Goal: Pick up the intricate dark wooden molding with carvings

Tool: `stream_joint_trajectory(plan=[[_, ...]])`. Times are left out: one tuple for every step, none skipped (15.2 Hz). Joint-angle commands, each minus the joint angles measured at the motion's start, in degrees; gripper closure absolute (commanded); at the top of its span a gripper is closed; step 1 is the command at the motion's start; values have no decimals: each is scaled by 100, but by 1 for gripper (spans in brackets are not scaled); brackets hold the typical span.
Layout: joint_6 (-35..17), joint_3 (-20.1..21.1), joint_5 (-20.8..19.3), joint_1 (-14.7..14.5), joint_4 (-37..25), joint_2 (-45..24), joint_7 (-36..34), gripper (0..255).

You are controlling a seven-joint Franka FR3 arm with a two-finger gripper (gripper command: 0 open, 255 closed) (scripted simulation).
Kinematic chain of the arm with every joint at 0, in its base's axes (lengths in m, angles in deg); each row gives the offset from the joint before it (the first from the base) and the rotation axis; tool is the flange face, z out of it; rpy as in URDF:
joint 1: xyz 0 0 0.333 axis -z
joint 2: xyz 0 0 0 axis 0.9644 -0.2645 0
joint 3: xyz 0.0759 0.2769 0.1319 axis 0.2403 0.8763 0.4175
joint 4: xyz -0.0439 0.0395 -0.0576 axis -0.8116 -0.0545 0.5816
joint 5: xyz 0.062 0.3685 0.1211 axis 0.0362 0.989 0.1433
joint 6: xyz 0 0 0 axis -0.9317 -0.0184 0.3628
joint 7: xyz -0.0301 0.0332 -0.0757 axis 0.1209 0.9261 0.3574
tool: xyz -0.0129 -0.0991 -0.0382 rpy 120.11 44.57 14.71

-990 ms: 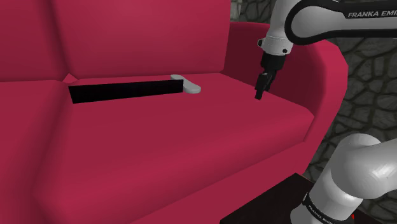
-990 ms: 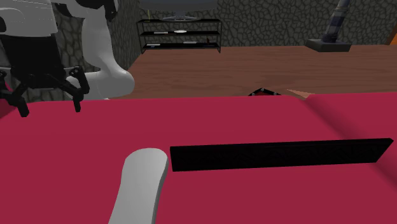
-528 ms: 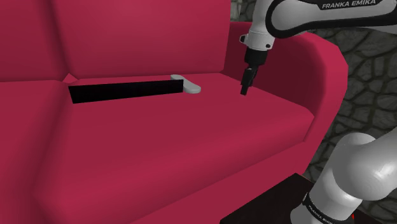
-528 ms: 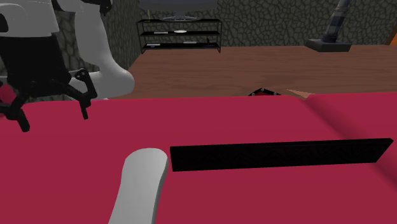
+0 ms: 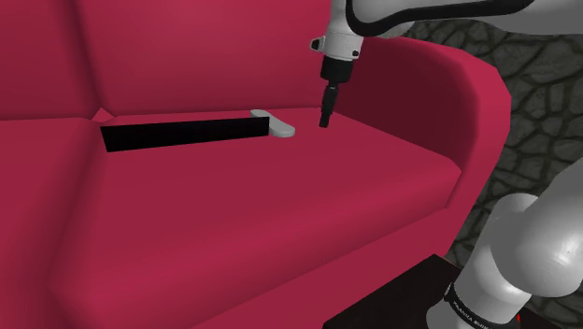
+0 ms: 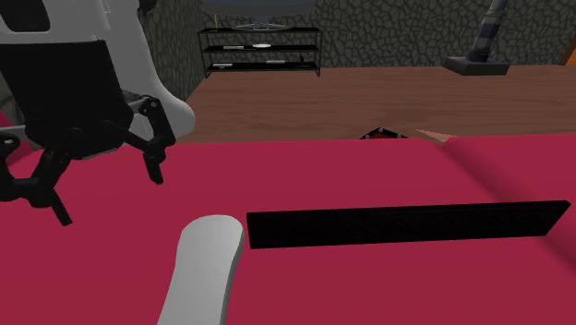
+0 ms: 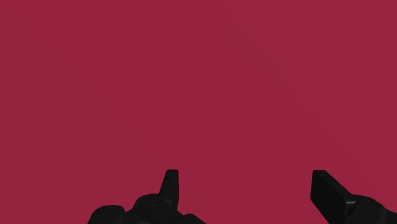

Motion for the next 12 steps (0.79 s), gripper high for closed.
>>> stream_joint_trajectory(plan=[[53,26,93,-113,-413,-354,288,0],[85,47,137,-167,-624,-531,419,0],[124,73,181,-216,-839,-707,548,0],[169,100,223,-266,-1058,-881,674,0],[219,130,263,-315,-1281,-1055,799,0],[274,163,302,-363,-1509,-1229,921,0],[336,198,339,-409,-1742,-1402,1040,0],[403,237,374,-455,-1980,-1575,1156,0],[475,278,405,-500,-2223,-1749,1269,0],[553,322,434,-544,-2473,-1924,1380,0],[637,368,460,-590,-2729,-2100,1487,0],[727,416,482,-637,-2994,-2278,1590,0]])
